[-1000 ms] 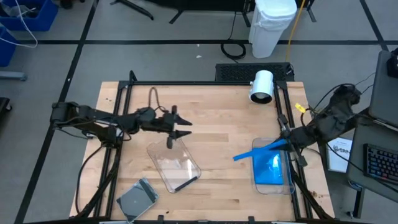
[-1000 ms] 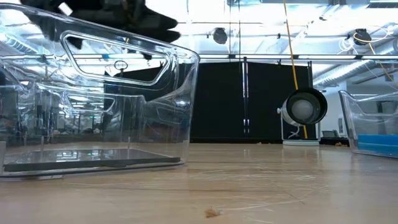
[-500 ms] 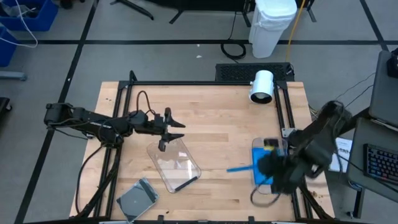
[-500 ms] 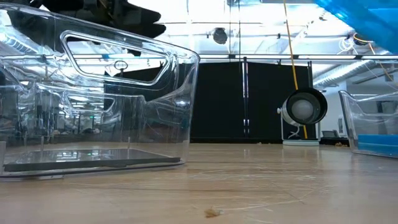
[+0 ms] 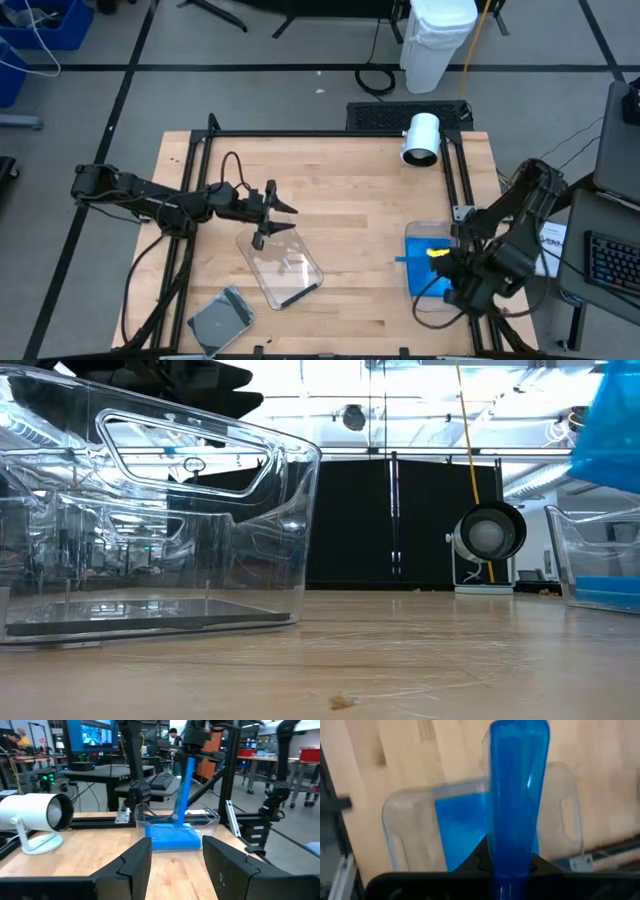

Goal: Pick & place jewel cases by type
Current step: Put the blue disc case into the right transparent bin

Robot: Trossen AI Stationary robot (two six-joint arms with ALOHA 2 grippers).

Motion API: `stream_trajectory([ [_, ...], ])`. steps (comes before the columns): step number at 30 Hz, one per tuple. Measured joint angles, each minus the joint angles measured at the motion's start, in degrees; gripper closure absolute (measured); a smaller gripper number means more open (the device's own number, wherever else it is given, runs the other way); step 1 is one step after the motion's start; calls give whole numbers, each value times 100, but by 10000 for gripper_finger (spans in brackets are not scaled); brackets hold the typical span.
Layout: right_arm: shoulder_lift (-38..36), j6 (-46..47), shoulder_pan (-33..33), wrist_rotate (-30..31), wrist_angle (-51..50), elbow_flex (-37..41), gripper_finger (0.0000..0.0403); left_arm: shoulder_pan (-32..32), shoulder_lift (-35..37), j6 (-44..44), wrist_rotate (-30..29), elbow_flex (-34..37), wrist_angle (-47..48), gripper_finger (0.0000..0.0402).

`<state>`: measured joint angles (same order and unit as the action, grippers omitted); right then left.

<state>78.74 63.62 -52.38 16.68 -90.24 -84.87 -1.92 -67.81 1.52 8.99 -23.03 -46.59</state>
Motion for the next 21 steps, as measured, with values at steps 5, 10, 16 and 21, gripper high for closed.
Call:
stream_trajectory([
  [5,-498,153,83,-38,8,590,400,-112,0,-17,-4,0,4,220],
  [10,-1004,257,289,-81,45,1382,400,-135,0,-17,-4,0,103,220],
  [16,-1364,269,631,-371,29,2341,400,-138,0,19,-7,-1,179,220],
  [21,-1411,259,788,-490,48,2666,394,-165,0,76,-7,-2,186,220],
])
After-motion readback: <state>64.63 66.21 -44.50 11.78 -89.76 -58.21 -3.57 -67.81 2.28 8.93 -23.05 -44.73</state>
